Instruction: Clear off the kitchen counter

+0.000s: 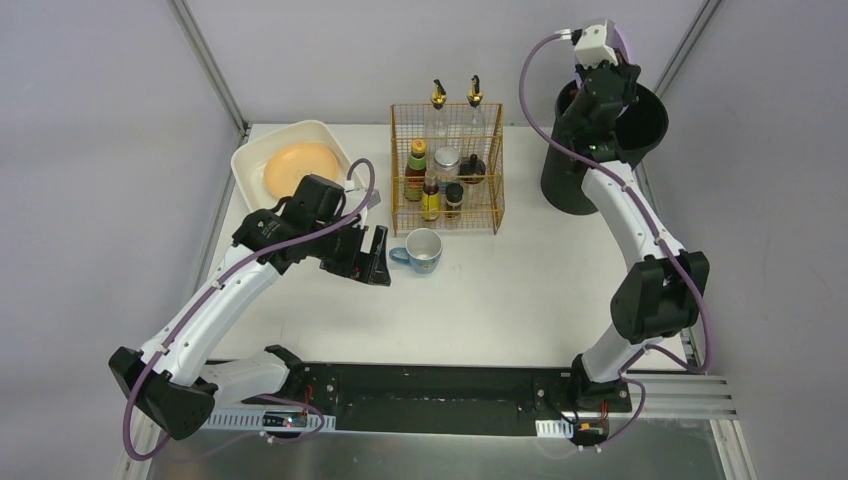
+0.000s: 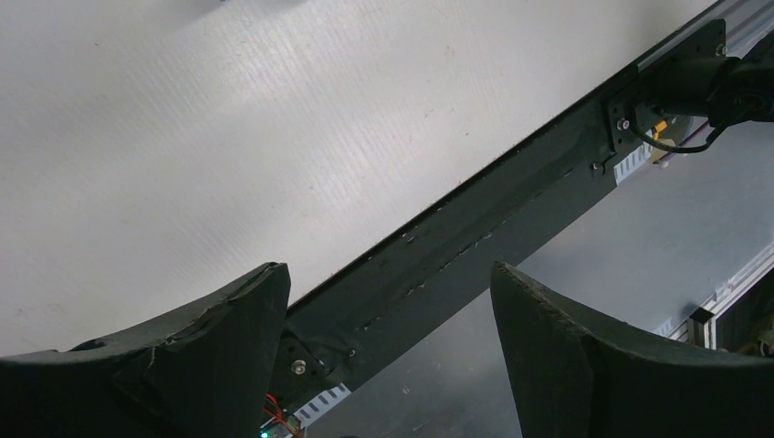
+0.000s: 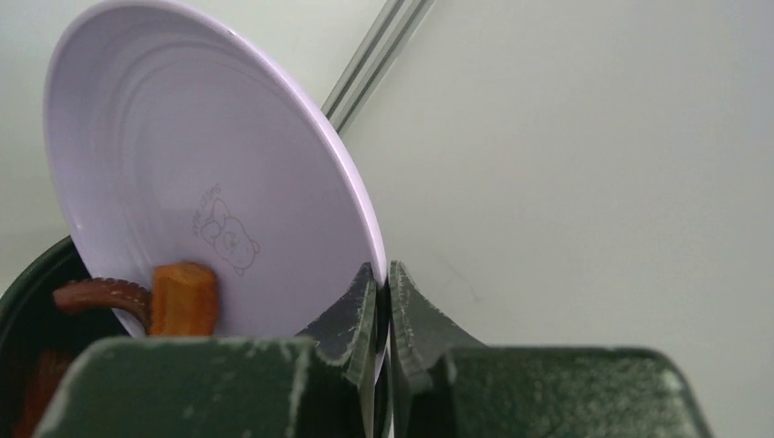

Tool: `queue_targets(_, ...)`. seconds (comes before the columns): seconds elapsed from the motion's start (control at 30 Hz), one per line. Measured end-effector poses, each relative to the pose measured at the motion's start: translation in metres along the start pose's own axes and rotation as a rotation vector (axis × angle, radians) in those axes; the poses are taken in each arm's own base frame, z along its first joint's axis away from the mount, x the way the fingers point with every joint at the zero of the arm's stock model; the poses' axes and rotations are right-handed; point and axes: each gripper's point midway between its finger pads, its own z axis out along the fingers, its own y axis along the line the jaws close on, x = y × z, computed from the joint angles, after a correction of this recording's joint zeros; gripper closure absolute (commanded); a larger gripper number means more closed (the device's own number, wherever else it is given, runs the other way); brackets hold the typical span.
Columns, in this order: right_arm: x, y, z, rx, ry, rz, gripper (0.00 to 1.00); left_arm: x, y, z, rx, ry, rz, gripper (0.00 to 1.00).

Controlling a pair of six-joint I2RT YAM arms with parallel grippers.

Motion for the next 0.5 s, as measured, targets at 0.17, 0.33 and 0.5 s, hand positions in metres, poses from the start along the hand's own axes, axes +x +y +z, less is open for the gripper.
queue_targets(0.17,-0.0106,-0.0059,-0.0067,0.031,-0.076,-0.082,1.00,0.0001,-0.0002,-0.0008,0.001,-0.003,0.003,0.16)
queue_targets(0.33,-0.0064,-0.0063,-0.0084,0.052,-0.101,-0.163,1.00,0.0010,-0.0008,-0.0034,0.004,-0.013,0.007,0.16)
queue_targets(0.5,-0.0095,-0.0071,-0.0106,0.067,-0.133,-0.211,1.00,0.0033,-0.0002,-0.0035,0.003,-0.012,0.007,0.16)
